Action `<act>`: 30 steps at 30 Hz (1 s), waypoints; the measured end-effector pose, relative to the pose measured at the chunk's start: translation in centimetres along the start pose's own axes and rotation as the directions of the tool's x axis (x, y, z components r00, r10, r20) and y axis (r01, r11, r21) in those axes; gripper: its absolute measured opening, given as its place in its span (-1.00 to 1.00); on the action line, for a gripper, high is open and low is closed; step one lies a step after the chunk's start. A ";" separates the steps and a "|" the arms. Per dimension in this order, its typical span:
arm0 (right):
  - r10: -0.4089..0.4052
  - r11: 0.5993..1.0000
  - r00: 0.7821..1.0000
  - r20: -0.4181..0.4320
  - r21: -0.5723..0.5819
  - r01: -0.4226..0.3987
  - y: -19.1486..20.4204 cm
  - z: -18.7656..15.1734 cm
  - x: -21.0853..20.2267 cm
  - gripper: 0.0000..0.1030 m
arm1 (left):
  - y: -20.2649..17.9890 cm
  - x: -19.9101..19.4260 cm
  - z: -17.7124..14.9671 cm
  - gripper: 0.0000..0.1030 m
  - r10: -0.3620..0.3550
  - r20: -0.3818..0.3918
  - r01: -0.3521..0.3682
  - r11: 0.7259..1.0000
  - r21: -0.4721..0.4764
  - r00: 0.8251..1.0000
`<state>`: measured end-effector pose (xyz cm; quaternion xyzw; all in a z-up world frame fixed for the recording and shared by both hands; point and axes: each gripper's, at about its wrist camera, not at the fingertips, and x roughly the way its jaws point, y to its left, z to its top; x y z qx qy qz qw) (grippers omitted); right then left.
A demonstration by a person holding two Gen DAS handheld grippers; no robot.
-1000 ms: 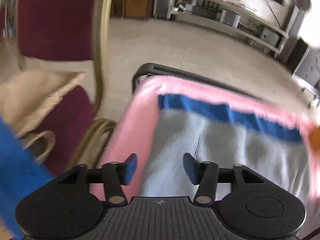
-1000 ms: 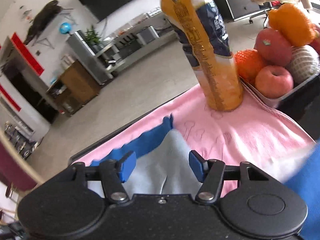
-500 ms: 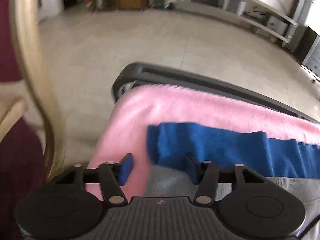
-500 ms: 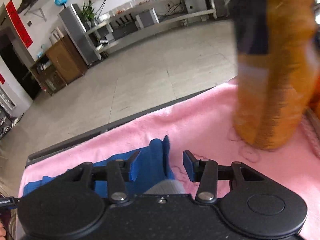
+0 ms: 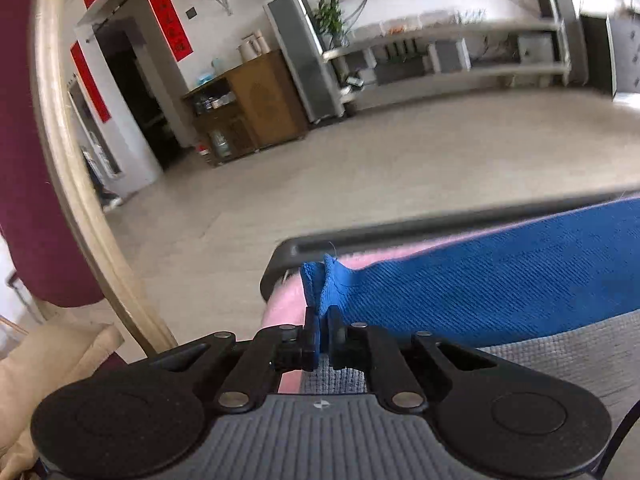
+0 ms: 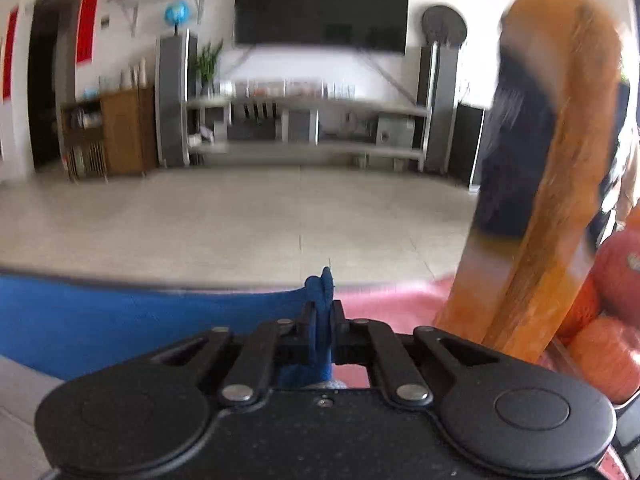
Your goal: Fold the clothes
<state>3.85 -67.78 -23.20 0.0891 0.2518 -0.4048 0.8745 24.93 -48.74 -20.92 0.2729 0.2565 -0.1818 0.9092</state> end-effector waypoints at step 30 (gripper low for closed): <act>0.499 0.790 0.830 -0.249 0.524 -0.318 -9.6 -6.2 -12.2 -0.52 | 6.0 -11.7 -10.4 -0.46 -0.223 -0.136 0.195 0.962 -0.190 0.965</act>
